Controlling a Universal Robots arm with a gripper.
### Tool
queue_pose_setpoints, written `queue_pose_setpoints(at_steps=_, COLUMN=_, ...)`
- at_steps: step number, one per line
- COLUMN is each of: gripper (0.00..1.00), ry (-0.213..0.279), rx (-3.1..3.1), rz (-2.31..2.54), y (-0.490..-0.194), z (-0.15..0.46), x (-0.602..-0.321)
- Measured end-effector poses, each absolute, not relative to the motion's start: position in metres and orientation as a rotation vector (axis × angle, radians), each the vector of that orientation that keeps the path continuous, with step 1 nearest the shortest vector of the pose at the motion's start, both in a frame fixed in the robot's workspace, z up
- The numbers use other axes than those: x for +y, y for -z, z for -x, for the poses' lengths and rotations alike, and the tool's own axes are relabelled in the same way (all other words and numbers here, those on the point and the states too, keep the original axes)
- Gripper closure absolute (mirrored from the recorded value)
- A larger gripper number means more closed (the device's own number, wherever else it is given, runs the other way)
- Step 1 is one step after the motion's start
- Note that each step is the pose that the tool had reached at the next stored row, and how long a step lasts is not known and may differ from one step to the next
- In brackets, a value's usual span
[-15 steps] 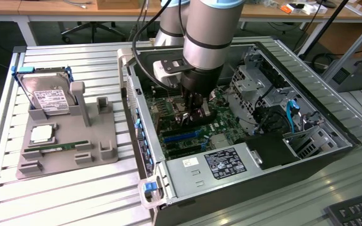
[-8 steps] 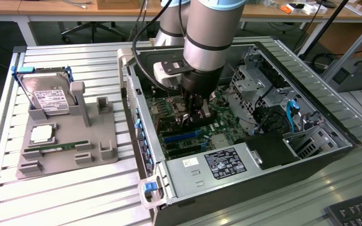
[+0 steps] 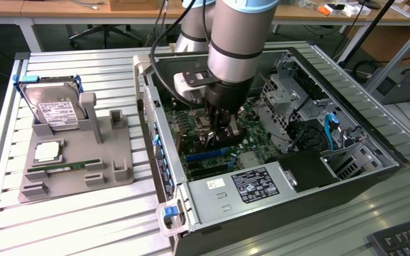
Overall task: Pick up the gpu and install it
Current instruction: 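Insert the gpu into the slot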
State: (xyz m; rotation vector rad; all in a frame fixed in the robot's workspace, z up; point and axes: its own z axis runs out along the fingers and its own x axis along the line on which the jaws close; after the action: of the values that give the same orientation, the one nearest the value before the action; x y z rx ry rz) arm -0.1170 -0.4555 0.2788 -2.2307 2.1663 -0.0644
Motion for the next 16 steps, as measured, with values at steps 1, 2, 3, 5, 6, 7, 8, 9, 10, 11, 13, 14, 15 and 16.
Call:
queue_pose_setpoints(at_steps=1, gripper=0.73, ry=0.071, rx=2.171, rz=2.231, y=-0.2779, z=0.1174, x=-0.4555)
queue_pose_setpoints(at_steps=2, gripper=0.73, ry=0.076, rx=2.176, rz=2.231, y=-0.2775, z=0.1174, x=-0.4554)
queue_pose_setpoints(at_steps=3, gripper=0.73, ry=0.079, rx=2.179, rz=2.231, y=-0.2771, z=0.1174, x=-0.4551)
queue_pose_setpoints(at_steps=5, gripper=0.73, ry=0.08, rx=2.181, rz=2.23, y=-0.2768, z=0.1174, x=-0.4546)
queue_pose_setpoints(at_steps=6, gripper=0.73, ry=0.08, rx=2.181, rz=2.23, y=-0.2767, z=0.1175, x=-0.4542)
queue_pose_setpoints(at_steps=7, gripper=0.73, ry=0.08, rx=2.182, rz=2.229, y=-0.2766, z=0.1175, x=-0.4536)
queue_pose_setpoints(at_steps=8, gripper=0.73, ry=0.08, rx=2.182, rz=2.229, y=-0.2764, z=0.1177, x=-0.4532)
queue_pose_setpoints(at_steps=9, gripper=0.73, ry=0.08, rx=2.181, rz=2.229, y=-0.2762, z=0.1183, x=-0.4529)
queue_pose_setpoints(at_steps=10, gripper=0.73, ry=0.08, rx=2.181, rz=2.23, y=-0.276, z=0.1193, x=-0.4527)
queue_pose_setpoints(at_steps=11, gripper=0.73, ry=0.08, rx=2.181, rz=2.229, y=-0.2755, z=0.1216, x=-0.4526)
queue_pose_setpoints(at_steps=13, gripper=0.73, ry=0.08, rx=2.181, rz=2.23, y=-0.2751, z=0.1231, x=-0.4524)
queue_pose_setpoints(at_steps=14, gripper=0.73, ry=0.08, rx=2.181, rz=2.23, y=-0.275, z=0.1231, x=-0.4524)
queue_pose_setpoints(at_steps=15, gripper=0.73, ry=0.08, rx=2.181, rz=2.23, y=-0.2749, z=0.1231, x=-0.4524)
queue_pose_setpoints(at_steps=16, gripper=0.73, ry=0.08, rx=2.181, rz=2.23, y=-0.2747, z=0.1231, x=-0.4523)
